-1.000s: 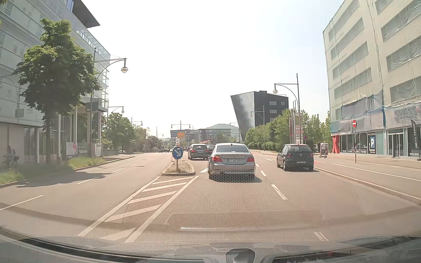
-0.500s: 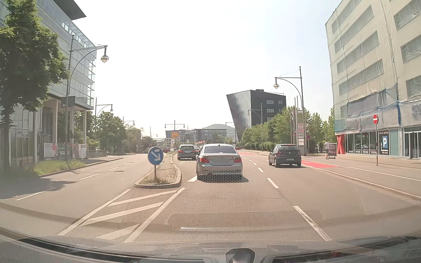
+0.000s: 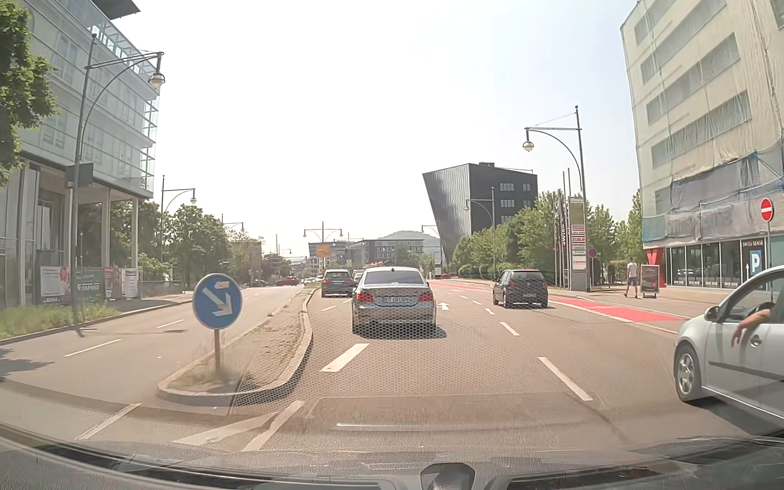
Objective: Follow the waypoints while adhering to traffic rules and regulations
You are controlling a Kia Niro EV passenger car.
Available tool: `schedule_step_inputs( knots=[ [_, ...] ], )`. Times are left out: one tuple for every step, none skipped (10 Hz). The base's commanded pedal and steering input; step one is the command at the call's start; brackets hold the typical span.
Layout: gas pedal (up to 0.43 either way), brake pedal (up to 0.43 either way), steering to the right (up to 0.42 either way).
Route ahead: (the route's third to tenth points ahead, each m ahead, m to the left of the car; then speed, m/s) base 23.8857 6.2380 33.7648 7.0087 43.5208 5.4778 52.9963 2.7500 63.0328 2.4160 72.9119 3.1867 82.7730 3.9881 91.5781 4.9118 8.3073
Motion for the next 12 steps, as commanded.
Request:
schedule_step_inputs(
  knots=[
    [0.209,0.0,-0.01],
    [0.209,0.0,-0.01],
    [0.209,0.0,-0.01],
    [0.209,0.0,-0.01],
    [0.209,0.0,-0.012],
    [0.189,0.0,-0.014],
    [0.169,0.0,-0.014],
    [0.15,0.0,-0.014],
    [0.138,0.0,-0.014],
    [0.138,0.0,-0.014],
    [0.13,0.0,-0.015],
    [0.118,0.0,-0.017]
  ],
)
